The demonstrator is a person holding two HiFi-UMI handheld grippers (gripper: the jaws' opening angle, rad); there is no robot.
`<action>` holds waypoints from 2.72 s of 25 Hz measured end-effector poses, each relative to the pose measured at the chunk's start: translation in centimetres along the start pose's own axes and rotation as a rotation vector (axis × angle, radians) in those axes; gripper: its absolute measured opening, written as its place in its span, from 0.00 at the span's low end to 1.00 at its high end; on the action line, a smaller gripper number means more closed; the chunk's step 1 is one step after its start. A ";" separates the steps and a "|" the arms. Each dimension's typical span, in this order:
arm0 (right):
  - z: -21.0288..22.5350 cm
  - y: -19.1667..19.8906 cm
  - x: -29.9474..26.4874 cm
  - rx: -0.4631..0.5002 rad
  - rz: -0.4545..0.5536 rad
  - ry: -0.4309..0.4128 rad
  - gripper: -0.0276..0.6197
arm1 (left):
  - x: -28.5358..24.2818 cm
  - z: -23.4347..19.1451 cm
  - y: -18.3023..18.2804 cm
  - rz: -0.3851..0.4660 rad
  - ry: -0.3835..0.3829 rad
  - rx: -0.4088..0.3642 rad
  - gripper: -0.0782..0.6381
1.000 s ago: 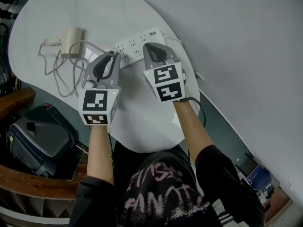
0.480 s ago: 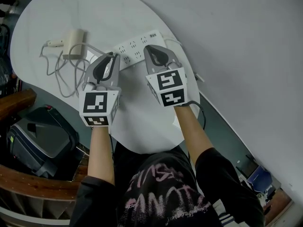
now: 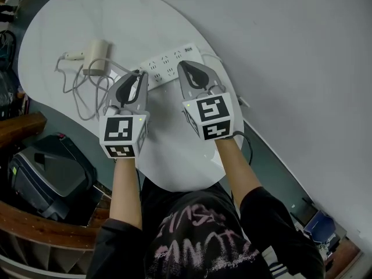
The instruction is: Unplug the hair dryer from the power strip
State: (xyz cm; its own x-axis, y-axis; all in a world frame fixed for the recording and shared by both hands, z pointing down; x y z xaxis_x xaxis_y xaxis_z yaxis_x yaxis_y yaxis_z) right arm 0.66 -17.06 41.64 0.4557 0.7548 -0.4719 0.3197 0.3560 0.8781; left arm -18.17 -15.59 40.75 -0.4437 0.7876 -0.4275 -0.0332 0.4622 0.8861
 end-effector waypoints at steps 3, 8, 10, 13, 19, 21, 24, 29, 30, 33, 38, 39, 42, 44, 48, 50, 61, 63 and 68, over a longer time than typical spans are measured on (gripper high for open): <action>-0.2 -0.4 0.5 0.006 0.020 0.001 0.08 | 0.6 0.1 -0.3 0.014 -0.008 0.002 0.19; -0.8 -0.9 1.4 0.014 0.044 -0.010 0.08 | 1.7 0.3 -0.7 0.038 -0.025 0.003 0.19; -1.0 -1.0 1.9 0.016 0.056 -0.010 0.08 | 2.2 0.6 -0.9 0.044 -0.030 0.004 0.19; -1.3 -1.5 2.8 0.019 0.078 -0.013 0.08 | 3.0 0.9 -1.1 0.051 -0.034 0.008 0.19; -1.9 -2.5 4.4 0.026 0.121 -0.018 0.08 | 4.7 1.3 -1.5 0.082 -0.057 0.016 0.19; -2.0 -2.6 5.0 0.026 0.131 -0.019 0.08 | 5.3 1.7 -1.5 0.084 -0.063 0.016 0.19; -2.2 -2.9 5.7 0.028 0.143 -0.021 0.08 | 6.2 2.0 -1.6 0.094 -0.073 0.011 0.19; -2.3 -3.2 7.0 0.029 0.166 -0.018 0.08 | 7.5 2.6 -2.0 0.109 -0.084 0.013 0.19; -2.2 -3.3 7.2 0.029 0.172 -0.017 0.08 | 7.7 2.7 -2.1 0.112 -0.086 0.013 0.19; -2.1 -3.7 7.9 0.031 0.190 -0.015 0.08 | 8.3 3.1 -2.6 0.126 -0.092 0.002 0.19; -2.3 -4.1 9.5 0.035 0.211 -0.017 0.08 | 9.8 4.2 -2.6 0.138 -0.103 -0.011 0.19; -2.3 -4.1 9.8 0.036 0.215 -0.018 0.08 | 10.1 4.4 -2.6 0.139 -0.107 -0.012 0.19; -2.3 -4.4 10.7 0.037 0.229 -0.019 0.08 | 10.8 4.7 -2.8 0.150 -0.118 -0.015 0.19; -2.2 -4.5 11.2 0.032 0.235 -0.019 0.08 | 11.3 5.0 -3.0 0.160 -0.125 -0.019 0.19; -2.0 -4.4 12.3 0.017 0.247 -0.015 0.08 | 12.2 5.5 -3.4 0.180 -0.136 -0.020 0.19; -1.9 -4.6 12.8 0.022 0.255 -0.016 0.08 | 12.5 5.8 -3.7 0.192 -0.139 -0.022 0.19; -1.5 -6.7 15.6 0.077 0.311 -0.015 0.08 | 14.5 7.4 -5.8 0.279 -0.163 -0.060 0.19; -1.5 -7.1 16.0 0.084 0.321 -0.014 0.08 | 14.8 7.7 -6.2 0.290 -0.165 -0.063 0.19; -1.5 -8.0 16.8 0.102 0.339 -0.013 0.08 | 15.8 8.0 -7.2 0.318 -0.175 -0.072 0.19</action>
State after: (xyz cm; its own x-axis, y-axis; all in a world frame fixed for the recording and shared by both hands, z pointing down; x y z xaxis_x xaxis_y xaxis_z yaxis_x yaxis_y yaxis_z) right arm 4.52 -6.36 26.79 0.5607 0.8131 -0.1569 0.2298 0.0292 0.9728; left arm -17.83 -3.23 26.17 -0.2823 0.9480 -0.1469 0.0162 0.1578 0.9873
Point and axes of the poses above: the fingertips, and each gripper's own axes: x backward along the fingers, z to its right, y out of its underside, the point moved 10 cm from there along x, backward along the fingers, and after that the axes turned 8 degrees about x, right-handed, at the moved point
